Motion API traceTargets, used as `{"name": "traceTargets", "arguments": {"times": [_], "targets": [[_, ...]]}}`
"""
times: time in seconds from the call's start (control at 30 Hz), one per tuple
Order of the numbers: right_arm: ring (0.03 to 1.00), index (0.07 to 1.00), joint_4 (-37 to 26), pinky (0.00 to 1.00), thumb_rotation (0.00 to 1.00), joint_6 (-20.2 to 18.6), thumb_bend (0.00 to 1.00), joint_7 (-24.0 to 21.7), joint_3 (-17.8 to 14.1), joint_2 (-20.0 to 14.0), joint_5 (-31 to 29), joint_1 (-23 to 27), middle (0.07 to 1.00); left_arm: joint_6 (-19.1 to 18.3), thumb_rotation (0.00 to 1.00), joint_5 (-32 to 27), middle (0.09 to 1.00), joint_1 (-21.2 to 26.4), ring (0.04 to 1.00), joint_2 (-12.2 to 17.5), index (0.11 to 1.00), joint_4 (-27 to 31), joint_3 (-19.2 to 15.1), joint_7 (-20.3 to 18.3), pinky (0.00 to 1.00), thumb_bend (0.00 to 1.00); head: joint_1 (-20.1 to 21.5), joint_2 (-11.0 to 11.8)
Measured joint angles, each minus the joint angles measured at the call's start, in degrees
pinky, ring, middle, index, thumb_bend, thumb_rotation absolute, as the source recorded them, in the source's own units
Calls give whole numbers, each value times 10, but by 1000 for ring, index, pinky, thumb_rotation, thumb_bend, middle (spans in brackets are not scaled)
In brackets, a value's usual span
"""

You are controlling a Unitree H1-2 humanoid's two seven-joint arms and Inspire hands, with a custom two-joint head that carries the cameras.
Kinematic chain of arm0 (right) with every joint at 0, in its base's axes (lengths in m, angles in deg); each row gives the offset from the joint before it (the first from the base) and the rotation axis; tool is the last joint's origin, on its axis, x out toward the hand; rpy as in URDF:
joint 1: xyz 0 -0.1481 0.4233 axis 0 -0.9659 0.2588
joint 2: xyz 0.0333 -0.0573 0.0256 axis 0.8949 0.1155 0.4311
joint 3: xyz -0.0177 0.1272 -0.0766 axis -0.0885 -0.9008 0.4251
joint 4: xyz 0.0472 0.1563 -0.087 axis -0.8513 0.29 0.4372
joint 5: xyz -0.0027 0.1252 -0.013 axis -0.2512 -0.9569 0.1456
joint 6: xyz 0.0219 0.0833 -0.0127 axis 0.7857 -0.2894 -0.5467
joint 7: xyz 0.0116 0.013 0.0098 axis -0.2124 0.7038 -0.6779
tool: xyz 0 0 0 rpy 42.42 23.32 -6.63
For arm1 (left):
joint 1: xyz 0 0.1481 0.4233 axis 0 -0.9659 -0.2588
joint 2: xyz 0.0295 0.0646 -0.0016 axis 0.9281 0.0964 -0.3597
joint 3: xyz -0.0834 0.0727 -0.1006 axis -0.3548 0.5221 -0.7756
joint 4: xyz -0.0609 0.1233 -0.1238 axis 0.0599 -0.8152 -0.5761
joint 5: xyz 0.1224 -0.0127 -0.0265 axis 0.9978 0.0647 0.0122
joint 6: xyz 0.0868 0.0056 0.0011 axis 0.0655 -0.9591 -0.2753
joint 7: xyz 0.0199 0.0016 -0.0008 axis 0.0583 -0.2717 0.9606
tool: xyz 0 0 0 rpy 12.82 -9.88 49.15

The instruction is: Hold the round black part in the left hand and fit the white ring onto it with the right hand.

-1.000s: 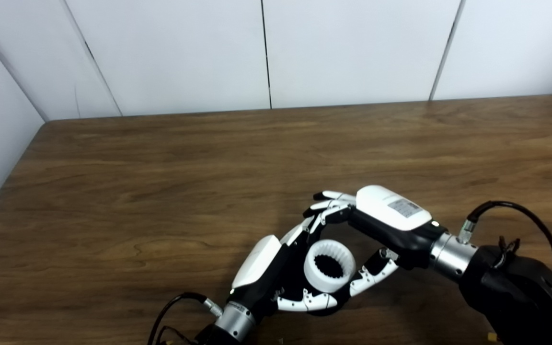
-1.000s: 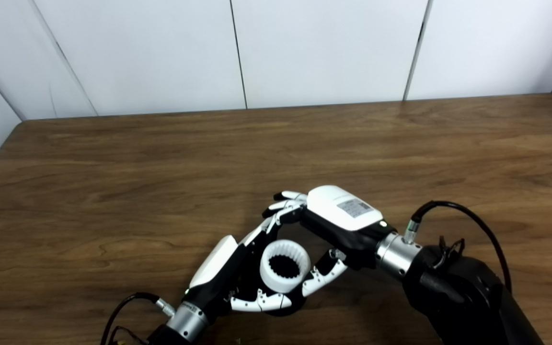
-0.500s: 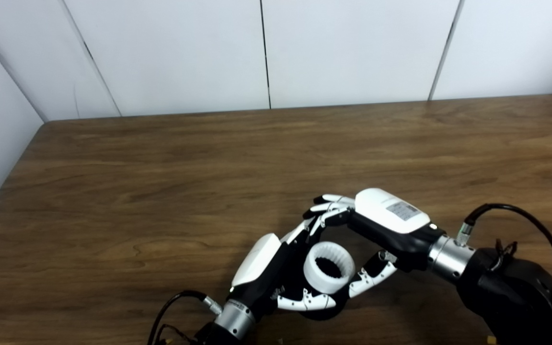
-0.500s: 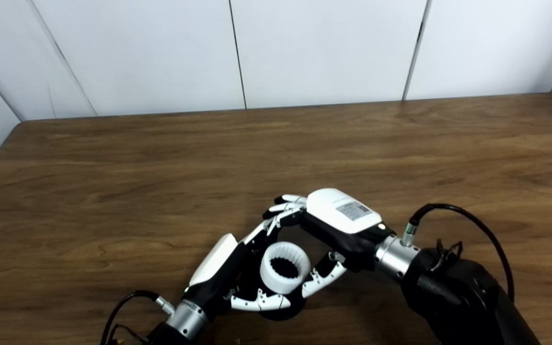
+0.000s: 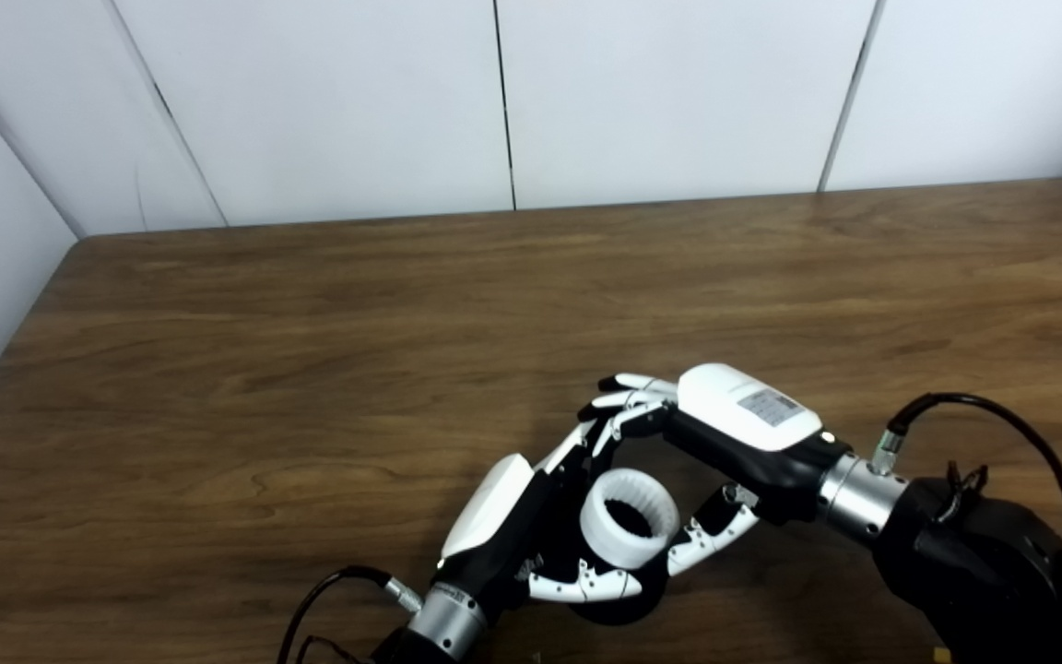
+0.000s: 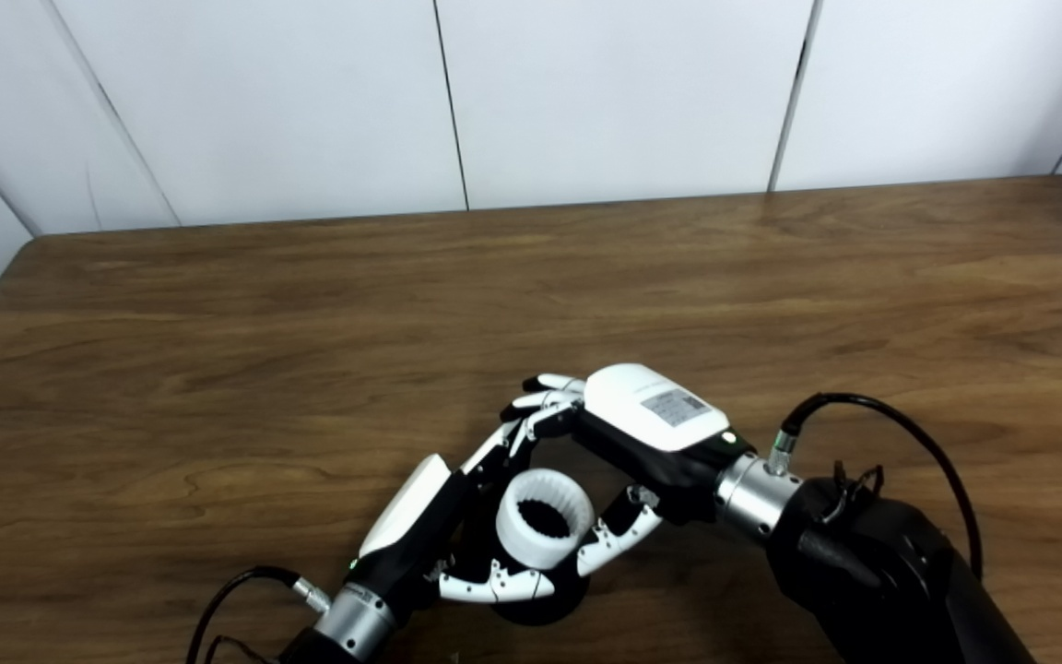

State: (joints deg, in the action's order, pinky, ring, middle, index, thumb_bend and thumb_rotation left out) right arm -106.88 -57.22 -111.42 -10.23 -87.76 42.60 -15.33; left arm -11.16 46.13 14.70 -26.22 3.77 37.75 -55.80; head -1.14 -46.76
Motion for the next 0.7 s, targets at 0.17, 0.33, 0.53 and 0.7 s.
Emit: {"name": "traceTargets", "arguments": {"times": [0.17, 0.33, 0.53, 0.7], "targets": [[942, 493, 1, 853, 151, 2, 525, 0, 6, 0, 0, 2, 851, 9, 420, 0, 946, -4, 905, 1, 1000, 0, -7, 0, 815, 1000, -2, 0], [938, 492, 2, 854, 151, 6, 525, 0, 12, 0, 2, 2, 847, 14, 408, 0, 938, -6, 890, 4, 1000, 0, -11, -2, 796, 1000, -2, 1], [954, 493, 1, 857, 148, 11, 525, 1, 20, 0, 14, 4, 857, 15, 399, 1, 953, -7, 916, 6, 1000, 2, -14, -11, 831, 1000, -3, -1], [947, 492, 0, 850, 149, 11, 525, -2, 21, 0, 14, 4, 857, 10, 386, 4, 956, -11, 921, 7, 1000, 13, -16, -22, 833, 1000, -4, -1]]}}
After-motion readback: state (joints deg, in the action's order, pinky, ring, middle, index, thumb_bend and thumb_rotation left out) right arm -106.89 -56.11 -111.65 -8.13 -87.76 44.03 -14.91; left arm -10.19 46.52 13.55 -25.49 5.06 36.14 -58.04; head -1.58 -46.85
